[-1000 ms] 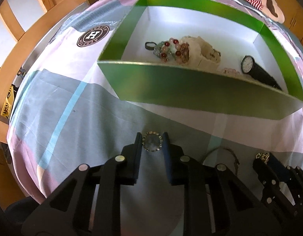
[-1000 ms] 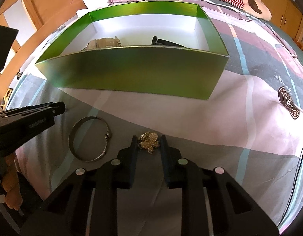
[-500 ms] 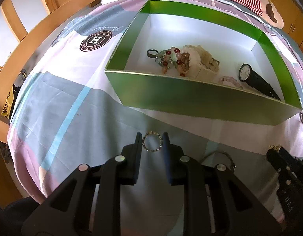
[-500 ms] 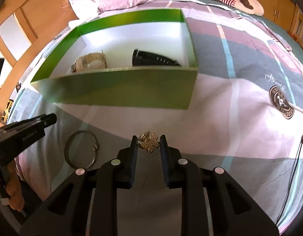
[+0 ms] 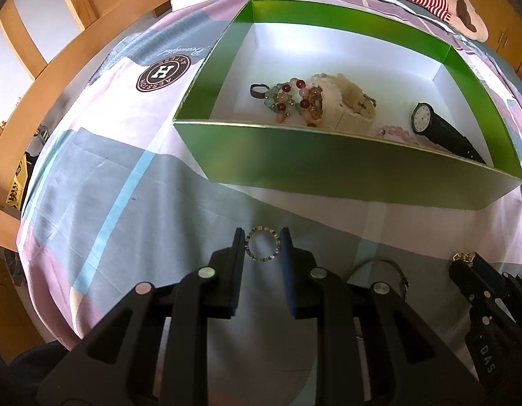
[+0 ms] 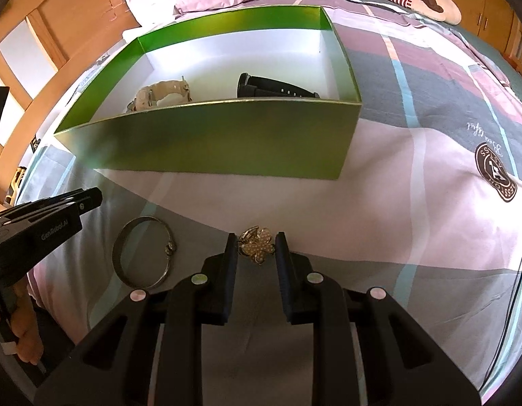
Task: Organize jewelry
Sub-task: 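Carry the ring and brooch into the green box and open both tools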
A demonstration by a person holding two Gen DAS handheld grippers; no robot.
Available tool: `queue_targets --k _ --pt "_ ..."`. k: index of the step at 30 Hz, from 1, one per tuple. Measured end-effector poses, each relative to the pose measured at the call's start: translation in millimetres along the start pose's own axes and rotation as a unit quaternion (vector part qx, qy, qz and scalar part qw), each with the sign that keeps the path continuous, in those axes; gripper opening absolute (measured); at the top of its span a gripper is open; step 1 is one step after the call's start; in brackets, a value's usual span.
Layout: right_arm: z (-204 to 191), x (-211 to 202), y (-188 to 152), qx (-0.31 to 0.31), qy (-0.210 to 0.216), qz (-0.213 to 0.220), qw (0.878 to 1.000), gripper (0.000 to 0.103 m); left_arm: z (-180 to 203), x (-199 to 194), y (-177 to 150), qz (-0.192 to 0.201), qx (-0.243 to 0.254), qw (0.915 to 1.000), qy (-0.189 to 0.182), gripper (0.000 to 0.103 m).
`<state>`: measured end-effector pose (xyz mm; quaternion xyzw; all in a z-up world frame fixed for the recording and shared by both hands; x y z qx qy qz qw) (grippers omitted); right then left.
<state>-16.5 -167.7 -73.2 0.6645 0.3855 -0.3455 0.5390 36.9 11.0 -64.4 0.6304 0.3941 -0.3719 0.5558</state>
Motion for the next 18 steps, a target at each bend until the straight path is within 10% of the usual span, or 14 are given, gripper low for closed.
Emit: queue_targets --k 10,18 --pt "-2.9 -16.4 7.0 -0.004 0.009 0.021 1.000 0.023 0.4 -16.3 2.0 0.032 0.000 0.9994 -0.014 0.021" --pt "-2.3 -60.3 67.7 -0.002 0.021 0.108 0.994 0.023 0.0 -89.9 41.1 0.144 0.017 0.9874 -0.063 0.021"
Point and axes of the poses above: each gripper's, at about its wrist camera, not at the fingertips, and x roughly the way its jaws point, z to its right, y to its top, the point moved 1 cm from there along x, roughly the way its jaws point, and after that the axes turned 5 degrees about x, right-handed, at the moved point
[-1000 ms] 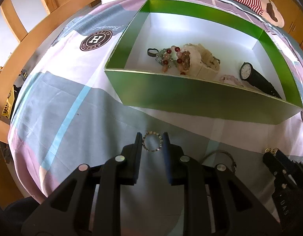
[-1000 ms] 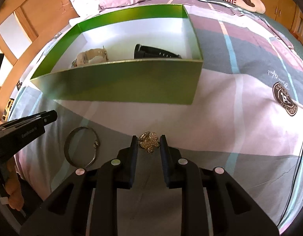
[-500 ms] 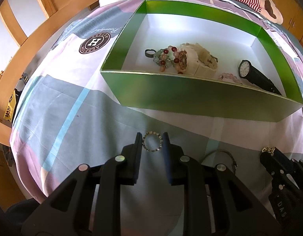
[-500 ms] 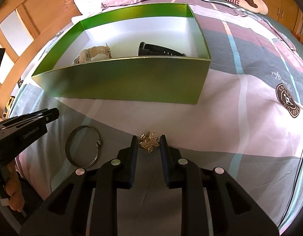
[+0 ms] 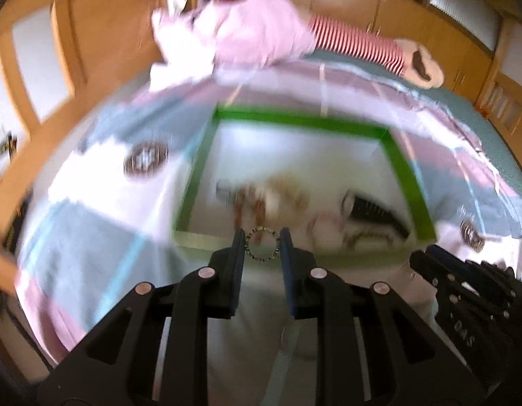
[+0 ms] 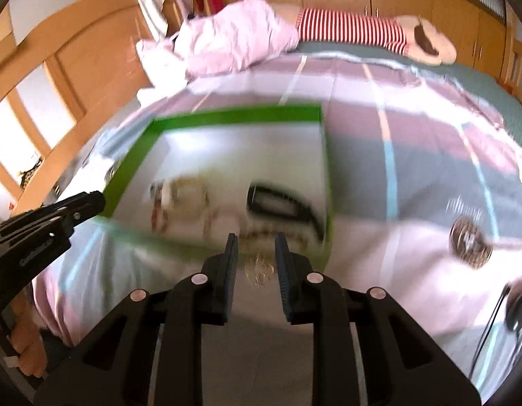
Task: Organize jewelry
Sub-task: 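Carry the ring and brooch into the green box and open both tools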
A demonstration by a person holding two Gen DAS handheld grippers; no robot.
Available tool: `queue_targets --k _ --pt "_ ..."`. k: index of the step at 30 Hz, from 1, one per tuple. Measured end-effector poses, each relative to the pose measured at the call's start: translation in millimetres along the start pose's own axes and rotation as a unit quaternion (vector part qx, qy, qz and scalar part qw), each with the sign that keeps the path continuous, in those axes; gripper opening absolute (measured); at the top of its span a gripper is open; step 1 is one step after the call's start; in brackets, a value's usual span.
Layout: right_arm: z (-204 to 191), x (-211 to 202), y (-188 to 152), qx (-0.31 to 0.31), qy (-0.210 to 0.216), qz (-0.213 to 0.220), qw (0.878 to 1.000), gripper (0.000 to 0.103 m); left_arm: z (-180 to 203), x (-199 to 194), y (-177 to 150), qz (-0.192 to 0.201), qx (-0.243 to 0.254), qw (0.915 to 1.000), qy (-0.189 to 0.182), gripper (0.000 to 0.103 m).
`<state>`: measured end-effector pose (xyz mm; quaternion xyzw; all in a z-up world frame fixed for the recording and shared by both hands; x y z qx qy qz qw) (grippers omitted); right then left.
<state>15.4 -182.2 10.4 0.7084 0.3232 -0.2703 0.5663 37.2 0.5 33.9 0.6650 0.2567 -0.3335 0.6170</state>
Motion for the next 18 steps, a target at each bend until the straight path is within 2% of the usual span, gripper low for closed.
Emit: queue_targets --k 4,8,11,14,15,16,18 --pt "3.8 23.1 28.7 0.008 -0.008 0.006 1.000 0.023 1.6 23.0 33.7 -0.007 0.009 0.9998 0.013 0.021" --pt "6.8 48.4 38.8 0.007 -0.029 -0.016 0.999 0.023 -4.9 62.1 42.6 -0.028 -0.010 0.9995 0.011 0.021" --pt "11.4 23.7 33.3 0.024 0.009 -0.011 1.000 0.023 -12.0 68.7 36.1 -0.036 -0.020 0.9991 0.000 0.021" --pt "16.2 -11.0 14.1 0.022 0.051 -0.012 0.998 0.024 -14.3 47.2 30.8 -0.018 -0.023 0.9995 -0.016 0.021" --pt "17.5 -18.1 2.2 0.017 0.059 -0.022 0.998 0.030 -16.6 35.1 26.6 -0.011 -0.032 0.9990 -0.029 0.021" --pt "17.3 -18.6 -6.6 0.015 0.058 -0.036 0.998 0.045 -16.9 26.6 21.9 -0.008 -0.039 0.9984 -0.040 0.021" --pt "14.5 -11.0 -26.7 0.006 0.052 -0.061 0.997 0.055 -14.8 9.9 4.9 -0.012 -0.042 0.9971 -0.063 0.021"
Point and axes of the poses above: each gripper's, at about its wrist camera, not at the fingertips, and x roughly the way its jaws point, z to its right, y to its top, the point moved 1 cm from there along x, roughly the way its jaws point, and after that the axes turned 5 degrees about x, right-handed, at the moved point
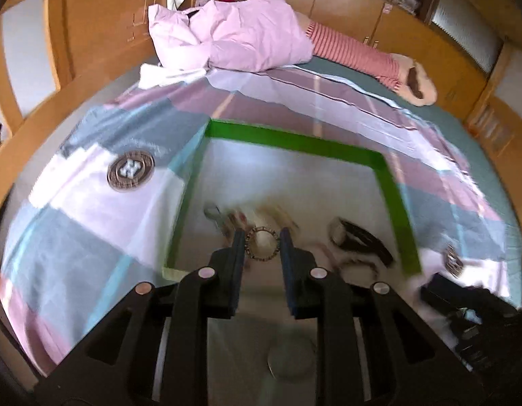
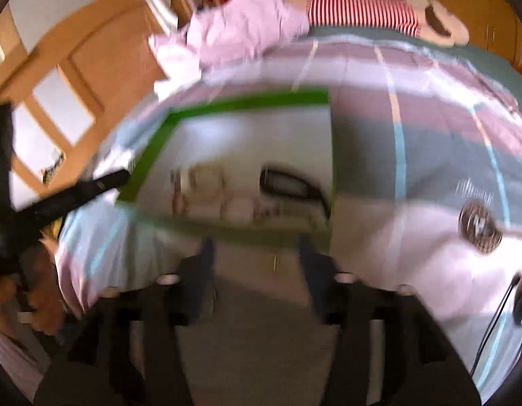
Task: Organize jewelry
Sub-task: 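Carry the ring and brooch into the green box and open both tools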
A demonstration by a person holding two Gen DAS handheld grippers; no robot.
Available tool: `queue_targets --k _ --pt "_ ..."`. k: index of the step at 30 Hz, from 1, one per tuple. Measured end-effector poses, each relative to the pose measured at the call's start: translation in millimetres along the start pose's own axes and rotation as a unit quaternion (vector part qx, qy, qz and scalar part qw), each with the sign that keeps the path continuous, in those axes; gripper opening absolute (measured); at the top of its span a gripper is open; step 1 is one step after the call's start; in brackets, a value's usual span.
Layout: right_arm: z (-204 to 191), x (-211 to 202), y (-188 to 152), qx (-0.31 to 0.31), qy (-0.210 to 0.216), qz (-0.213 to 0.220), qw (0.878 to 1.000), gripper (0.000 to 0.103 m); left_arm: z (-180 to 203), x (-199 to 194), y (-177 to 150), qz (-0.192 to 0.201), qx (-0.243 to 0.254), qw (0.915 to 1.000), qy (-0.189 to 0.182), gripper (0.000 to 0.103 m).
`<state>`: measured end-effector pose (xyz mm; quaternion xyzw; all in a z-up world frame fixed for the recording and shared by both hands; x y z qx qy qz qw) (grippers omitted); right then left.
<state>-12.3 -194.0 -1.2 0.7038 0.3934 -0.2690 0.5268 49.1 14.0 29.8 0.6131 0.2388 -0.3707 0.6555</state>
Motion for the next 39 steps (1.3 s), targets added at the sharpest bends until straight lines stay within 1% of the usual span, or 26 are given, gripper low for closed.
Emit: queue_targets --k 1,3,5,7,8,9,11,12,18,24,26,29,32,34,36,39 --pt "-2.6 12.2 -7.8 -0.013 -0.014 -0.012 1.000 0.055 2.7 -2.5 -6.2 -0.003 0.004 1.0000 -0.004 0.021" --pt "-2.8 35.4 -16.2 -0.018 -0.049 -0.028 0.998 0.055 10.4 -1.6 -22.6 -0.017 0.018 0.9997 -0.001 0.021" --pt "-0.9 63.2 -21.2 -0.006 -0.060 -0.045 0.997 0.055 16.2 6.4 -34.0 -0.033 0.031 0.9990 0.002 0.021" --pt "-2.4 76.4 -23.0 0.001 -0.065 -0.049 0.997 0.053 15.6 17.1 -43.6 -0.052 0.032 0.9980 0.013 0.021" --pt "-5.6 81.1 -23.8 -0.005 -0.068 -0.045 0.997 0.051 13.3 20.6 -46.1 -0.057 0.031 0.9978 0.015 0.021" --pt "-8.8 85.2 -24.6 -0.014 -0.076 -0.044 0.996 0.044 9.4 24.6 -48.0 -0.063 0.026 0.9975 0.019 0.021" --pt "-14.1 88.5 -25.5 -0.031 -0.093 -0.035 0.995 0.034 3.9 28.9 -49.7 -0.071 0.019 0.9970 0.024 0.021" --pt "-15.3 89.6 -25.6 -0.036 -0.094 -0.035 0.994 0.022 2.1 30.3 -50.6 -0.074 0.017 0.9967 0.026 0.021" --pt "-14.3 77.4 -25.9 -0.034 -0.080 -0.042 0.995 0.020 6.3 34.2 -54.3 -0.083 0.033 0.9954 0.036 0.021" --pt "-24.8 47.9 -27.1 -0.044 -0.065 -0.024 0.997 0.020 8.4 34.4 -54.4 -0.082 0.034 0.9952 0.039 0.021" --pt "-27.5 33.4 -22.2 -0.043 -0.056 -0.008 0.997 0.020 8.6 32.6 -53.9 -0.080 0.033 0.9954 0.041 0.021" --pt "-29.9 10.4 -6.9 -0.042 -0.047 0.024 0.998 0.020 10.5 24.2 -46.5 -0.068 0.031 0.9966 0.036 0.021" --pt "-31.4 -3.9 18.0 -0.041 -0.041 0.055 0.997 0.020 19.8 12.9 -28.0 -0.045 0.047 0.9976 0.026 0.021" --pt "-31.2 -5.4 36.9 -0.040 -0.051 0.072 0.995 0.020 26.3 11.2 -9.6 -0.030 0.058 0.9973 0.032 0.021" --pt "-31.3 -2.8 52.0 -0.037 -0.054 0.081 0.995 0.020 26.7 14.3 11.5 -0.019 0.053 0.9980 0.030 0.021" --pt "-30.8 7.7 66.6 -0.034 -0.051 0.079 0.995 0.020 23.5 21.5 32.2 -0.013 0.044 0.9985 0.030 0.021"
Point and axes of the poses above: each gripper's, at about its wrist camera, not at the fingertips, and x roughly the way its jaws point, z to its right, y to its top, the point moved 1 cm from there along x, roughly the way its jaws point, and after that the axes turned 5 degrees about x, right-handed, at the moved point
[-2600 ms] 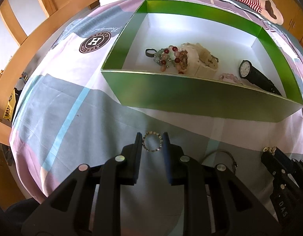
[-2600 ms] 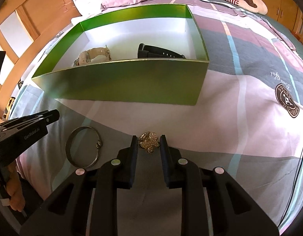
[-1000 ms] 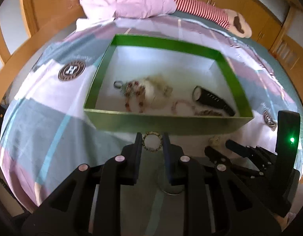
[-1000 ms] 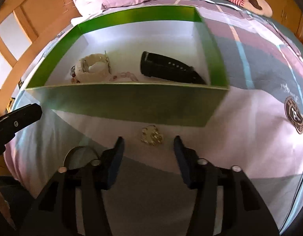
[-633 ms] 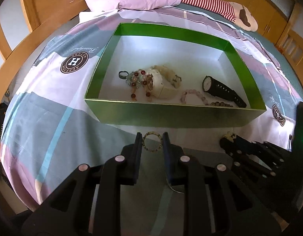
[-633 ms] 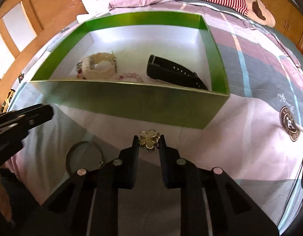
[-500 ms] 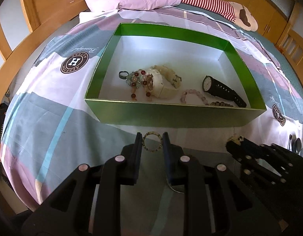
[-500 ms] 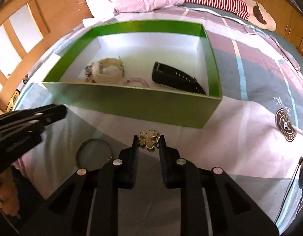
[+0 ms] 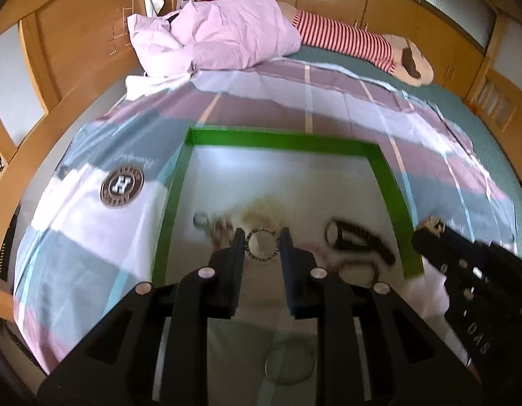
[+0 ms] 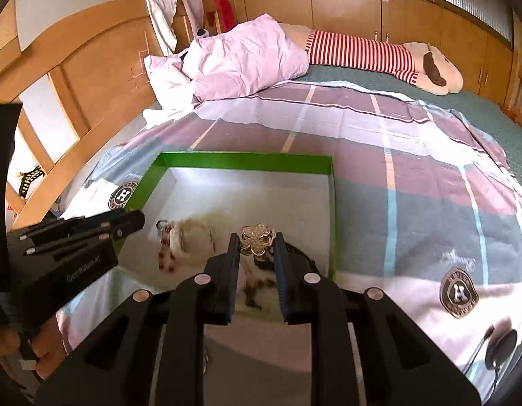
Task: Organize jewelry
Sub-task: 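Carry the ring and brooch into the green box and open both tools, then move the right tool to the silver bangle and close on its rim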
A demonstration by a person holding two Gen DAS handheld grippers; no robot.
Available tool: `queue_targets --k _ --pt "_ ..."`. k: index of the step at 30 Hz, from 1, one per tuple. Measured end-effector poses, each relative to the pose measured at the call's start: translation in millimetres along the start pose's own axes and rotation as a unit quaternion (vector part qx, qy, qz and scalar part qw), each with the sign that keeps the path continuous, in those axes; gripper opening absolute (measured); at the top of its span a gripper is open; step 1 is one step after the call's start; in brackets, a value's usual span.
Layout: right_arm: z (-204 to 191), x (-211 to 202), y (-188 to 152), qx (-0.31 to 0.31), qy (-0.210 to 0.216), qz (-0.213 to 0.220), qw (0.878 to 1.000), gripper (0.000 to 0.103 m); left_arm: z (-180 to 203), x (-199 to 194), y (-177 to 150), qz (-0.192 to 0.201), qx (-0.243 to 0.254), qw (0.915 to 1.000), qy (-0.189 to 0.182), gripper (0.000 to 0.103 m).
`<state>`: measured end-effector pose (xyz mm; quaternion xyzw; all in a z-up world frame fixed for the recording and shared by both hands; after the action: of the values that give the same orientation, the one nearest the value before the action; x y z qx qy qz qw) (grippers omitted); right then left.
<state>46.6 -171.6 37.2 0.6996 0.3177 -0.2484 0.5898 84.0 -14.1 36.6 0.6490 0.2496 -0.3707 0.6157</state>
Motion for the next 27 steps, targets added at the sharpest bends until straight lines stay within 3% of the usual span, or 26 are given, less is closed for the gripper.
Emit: queue_targets --k 4,10,11,12,13,15,19,21,24,27 --pt "0.1 31.4 0.6 0.001 -0.009 -0.026 1.000 0.020 -5.9 25.1 14.5 -0.007 -0.001 0.9999 0.010 0.021" --pt "-0.2 74.4 -14.8 0.000 -0.029 -0.060 0.998 0.020 -11.0 67.9 7.8 -0.043 0.005 0.9988 0.022 0.021" --pt "0.5 76.7 -16.0 0.000 -0.033 -0.059 0.998 0.021 -11.0 72.7 6.7 -0.041 0.009 0.9987 0.028 0.027" --pt "1.6 75.8 -17.0 0.002 -0.037 -0.056 0.998 0.026 -10.5 74.2 6.4 -0.042 0.007 0.9988 0.026 0.043" --pt "3.8 69.1 -17.9 0.008 -0.038 -0.050 0.998 0.036 -11.5 73.1 6.2 -0.039 0.003 0.9991 0.019 0.049" --pt "5.7 52.7 -17.9 0.015 -0.030 -0.034 0.999 0.047 -13.7 61.2 6.2 -0.018 -0.006 0.9998 0.007 0.052" --pt "8.7 -5.8 -32.2 0.010 -0.011 0.002 1.000 0.048 -16.1 19.1 -9.3 0.013 -0.006 0.9998 -0.013 0.055" --pt "6.4 -17.5 -48.2 0.002 0.004 -0.013 1.000 0.048 -15.6 -0.6 -31.6 0.014 -0.003 0.9993 -0.036 0.054" --pt "0.1 -4.2 -82.2 -0.012 0.007 -0.069 0.998 0.040 -11.5 -0.6 -69.1 -0.028 0.011 0.9990 -0.033 0.041" --pt "-4.8 16.6 -103.8 0.004 0.016 -0.116 0.993 0.032 -5.5 20.8 -95.1 -0.101 0.022 0.9944 -0.017 0.037"
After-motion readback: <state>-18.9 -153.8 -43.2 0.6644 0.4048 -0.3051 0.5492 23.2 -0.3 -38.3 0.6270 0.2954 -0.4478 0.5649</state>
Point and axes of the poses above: each gripper's, at about its wrist camera, not at the fingertips, and x roughly the way its jaws point, z to its right, y to its top, the point moved 1 cm from there along x, roughly the way its jaws point, and after that the axes turned 5 degrees about x, right-handed, at the moved point
